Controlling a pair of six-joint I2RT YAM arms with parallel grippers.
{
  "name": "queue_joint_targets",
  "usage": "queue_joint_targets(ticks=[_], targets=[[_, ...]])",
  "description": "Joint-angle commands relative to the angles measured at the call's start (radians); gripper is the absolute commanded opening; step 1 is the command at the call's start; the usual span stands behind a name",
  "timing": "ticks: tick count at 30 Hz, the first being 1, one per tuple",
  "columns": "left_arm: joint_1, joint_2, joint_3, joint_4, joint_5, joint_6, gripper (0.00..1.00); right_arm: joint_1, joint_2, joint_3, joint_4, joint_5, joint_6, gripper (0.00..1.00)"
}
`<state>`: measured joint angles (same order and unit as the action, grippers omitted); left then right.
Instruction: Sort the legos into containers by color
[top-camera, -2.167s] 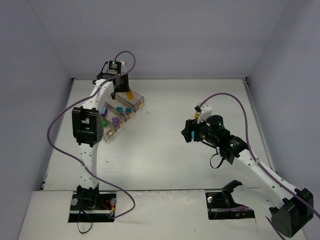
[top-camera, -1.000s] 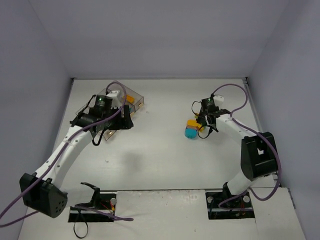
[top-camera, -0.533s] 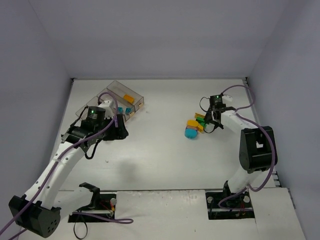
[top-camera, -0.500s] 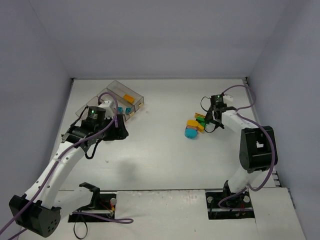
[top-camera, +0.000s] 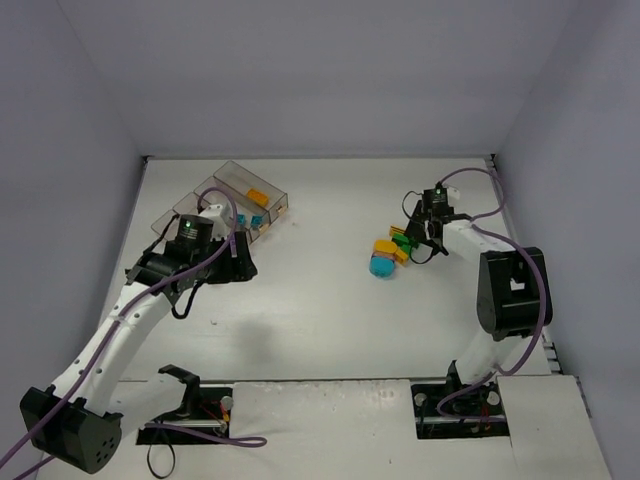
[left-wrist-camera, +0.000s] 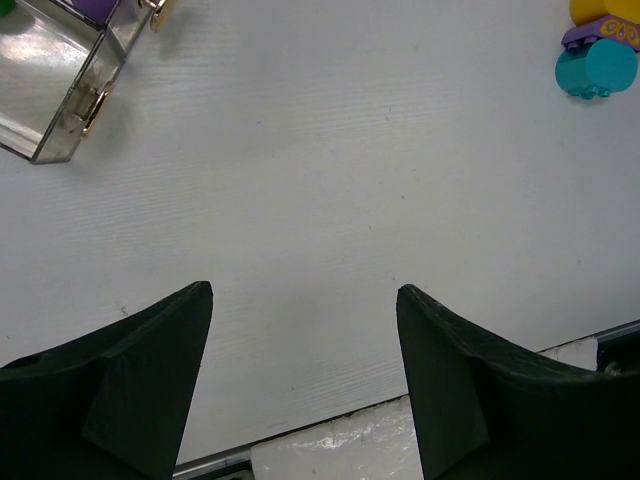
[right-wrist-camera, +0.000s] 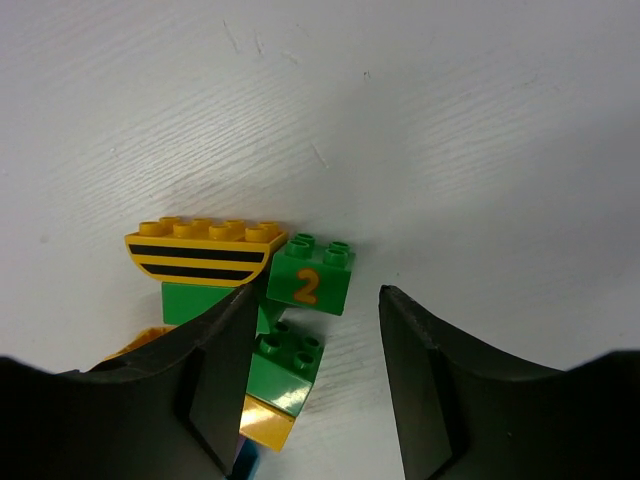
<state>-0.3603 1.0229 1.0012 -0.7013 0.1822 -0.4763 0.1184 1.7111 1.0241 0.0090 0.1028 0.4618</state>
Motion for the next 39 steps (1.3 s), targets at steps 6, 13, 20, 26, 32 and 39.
queue_joint_targets(ticks=[6,13,20,26,32,39], targets=[[-0.005,-0.017,0.01,0.006,-0.001,-0.004,0.68,-0.019,0.036,-0.01,0.089,-0.032,-0.032,0.47],[-0.006,-0.021,-0.006,0.005,0.007,-0.005,0.68,-0.042,0.033,-0.045,0.109,-0.055,-0.055,0.35],[-0.006,-0.027,0.011,0.006,0.019,-0.001,0.68,-0.04,-0.054,-0.073,0.112,-0.092,-0.143,0.01],[-0.006,0.0,0.06,0.023,0.106,0.01,0.68,0.081,-0.296,-0.128,0.137,-0.133,-0.308,0.0],[-0.008,0.069,0.155,0.072,0.279,-0.021,0.68,0.271,-0.543,-0.194,0.201,-0.306,-0.448,0.0],[-0.037,0.179,0.24,0.23,0.581,-0.203,0.68,0.414,-0.639,-0.17,0.21,-0.523,-0.482,0.0]])
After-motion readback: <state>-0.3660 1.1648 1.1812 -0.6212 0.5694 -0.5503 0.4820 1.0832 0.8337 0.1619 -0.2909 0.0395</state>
